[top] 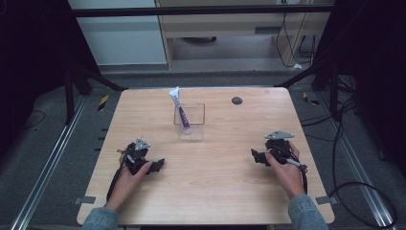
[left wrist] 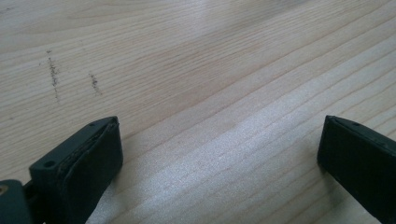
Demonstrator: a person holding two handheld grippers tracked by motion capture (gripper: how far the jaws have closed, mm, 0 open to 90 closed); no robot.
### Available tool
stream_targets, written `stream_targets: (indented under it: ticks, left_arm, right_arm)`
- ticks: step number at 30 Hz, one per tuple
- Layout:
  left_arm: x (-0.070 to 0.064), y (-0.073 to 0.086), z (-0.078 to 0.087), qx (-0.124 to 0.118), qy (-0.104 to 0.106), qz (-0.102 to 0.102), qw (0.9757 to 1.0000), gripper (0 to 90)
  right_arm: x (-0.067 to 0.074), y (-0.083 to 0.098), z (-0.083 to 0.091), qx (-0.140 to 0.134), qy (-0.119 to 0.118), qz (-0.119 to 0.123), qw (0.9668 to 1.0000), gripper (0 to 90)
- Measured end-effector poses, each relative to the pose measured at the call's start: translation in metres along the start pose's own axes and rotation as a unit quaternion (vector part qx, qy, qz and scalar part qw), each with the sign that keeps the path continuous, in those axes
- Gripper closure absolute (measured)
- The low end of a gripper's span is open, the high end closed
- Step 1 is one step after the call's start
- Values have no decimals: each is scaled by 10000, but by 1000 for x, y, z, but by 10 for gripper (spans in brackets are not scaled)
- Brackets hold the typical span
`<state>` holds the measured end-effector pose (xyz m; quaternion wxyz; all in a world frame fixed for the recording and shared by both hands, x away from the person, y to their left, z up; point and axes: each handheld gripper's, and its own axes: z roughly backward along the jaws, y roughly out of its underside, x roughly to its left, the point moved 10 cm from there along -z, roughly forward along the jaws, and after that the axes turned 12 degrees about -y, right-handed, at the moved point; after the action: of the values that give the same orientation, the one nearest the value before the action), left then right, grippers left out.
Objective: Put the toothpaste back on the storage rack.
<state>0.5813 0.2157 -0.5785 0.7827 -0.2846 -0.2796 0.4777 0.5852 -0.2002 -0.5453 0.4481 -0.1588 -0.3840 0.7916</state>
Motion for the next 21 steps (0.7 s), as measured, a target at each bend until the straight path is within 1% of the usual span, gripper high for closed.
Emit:
stream_targets:
  ticks: [6, 7, 9, 10, 12, 13, 14, 15, 16, 19, 21]
  left_arm:
    - [0, 0, 0, 3, 0, -3, 10000, 0]
    - [0, 0, 0, 4, -1, -5, 10000, 0]
    - [0, 0, 0, 4, -1, -6, 10000, 0]
    - [0, 0, 0, 4, -1, -6, 10000, 0]
    - [0, 0, 0, 4, 0, -5, 10000, 0]
    - [0, 0, 0, 4, 0, -5, 10000, 0]
    - [0, 0, 0, 4, 0, -8, 10000, 0]
    - [0, 0, 0, 4, 0, -8, 10000, 0]
    - [0, 0, 0, 3, 0, -6, 10000, 0]
    - [0, 0, 0, 3, 0, -1, 10000, 0]
    - [0, 0, 0, 2, 0, 1, 10000, 0]
  right_arm:
    - [-3, 10, -2, 44, -9, -66, 10000, 115]
    - [-5, 14, -3, 62, 15, -105, 9999, 113]
    - [-7, 15, -3, 65, 23, -105, 9999, 114]
    - [-10, 17, -3, 32, 63, -190, 9998, 116]
    - [-15, 19, -4, 13, 109, -217, 9997, 116]
    - [-15, 19, -4, 13, 109, -217, 9997, 116]
    - [-20, 22, -4, -10, 159, -296, 9994, 116]
    - [-20, 22, -4, -10, 159, -296, 9994, 116]
    - [-26, 24, -4, -30, 221, -363, 9991, 116]
    - [-34, 28, -6, -68, 313, -503, 9982, 117]
    - [-36, 28, -7, -77, 319, -527, 9981, 117]
